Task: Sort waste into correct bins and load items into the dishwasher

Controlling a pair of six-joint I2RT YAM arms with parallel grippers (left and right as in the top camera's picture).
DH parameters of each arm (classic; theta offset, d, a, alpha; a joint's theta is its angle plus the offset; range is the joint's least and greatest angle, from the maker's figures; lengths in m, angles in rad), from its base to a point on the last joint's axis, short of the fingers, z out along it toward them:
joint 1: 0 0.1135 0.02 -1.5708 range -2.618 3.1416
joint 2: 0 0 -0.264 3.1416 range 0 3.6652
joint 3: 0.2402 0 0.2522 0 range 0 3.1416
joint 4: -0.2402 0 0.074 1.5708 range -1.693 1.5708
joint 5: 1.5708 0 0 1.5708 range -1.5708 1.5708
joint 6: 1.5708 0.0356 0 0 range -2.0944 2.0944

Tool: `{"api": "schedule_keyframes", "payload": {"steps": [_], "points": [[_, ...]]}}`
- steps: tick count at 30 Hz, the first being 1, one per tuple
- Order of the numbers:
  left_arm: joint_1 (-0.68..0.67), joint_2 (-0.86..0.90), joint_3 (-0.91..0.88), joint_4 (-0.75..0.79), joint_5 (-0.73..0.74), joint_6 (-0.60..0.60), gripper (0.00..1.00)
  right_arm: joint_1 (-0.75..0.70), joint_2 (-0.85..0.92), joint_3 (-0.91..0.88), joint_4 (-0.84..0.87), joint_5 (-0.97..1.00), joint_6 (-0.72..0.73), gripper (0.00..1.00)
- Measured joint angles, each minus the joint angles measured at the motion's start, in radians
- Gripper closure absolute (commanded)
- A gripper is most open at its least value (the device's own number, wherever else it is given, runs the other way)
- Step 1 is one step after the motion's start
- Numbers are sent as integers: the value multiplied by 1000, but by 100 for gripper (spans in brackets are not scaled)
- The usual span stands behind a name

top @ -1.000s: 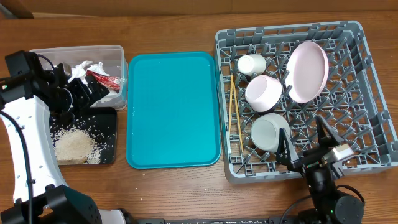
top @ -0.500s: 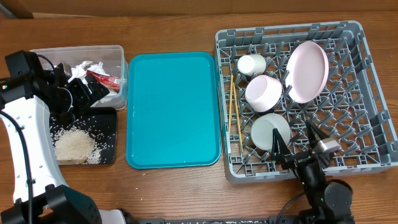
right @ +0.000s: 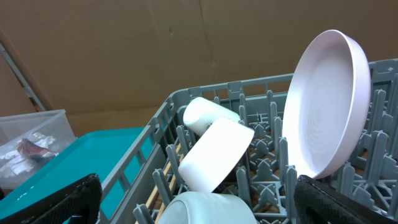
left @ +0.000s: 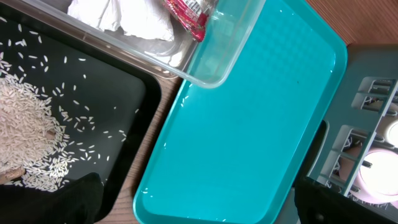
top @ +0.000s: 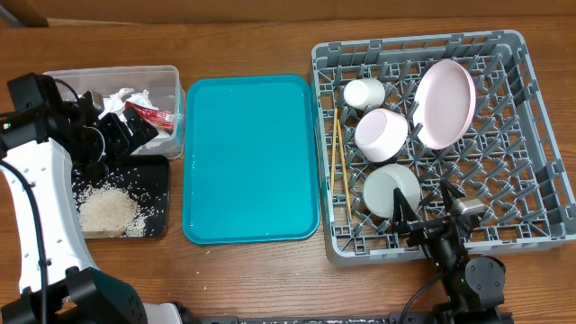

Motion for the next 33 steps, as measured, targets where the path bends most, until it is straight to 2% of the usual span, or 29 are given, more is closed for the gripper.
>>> {"api": "schedule_keyframes", "payload": {"steps": [26, 33], "points": [[-3, 0, 0, 0, 0, 0, 0, 0, 0, 0, 0, 0, 0, 0], [-96, -53, 0, 0, -5, 0, 0, 0, 0, 0, 0, 0, 0, 0]]}}
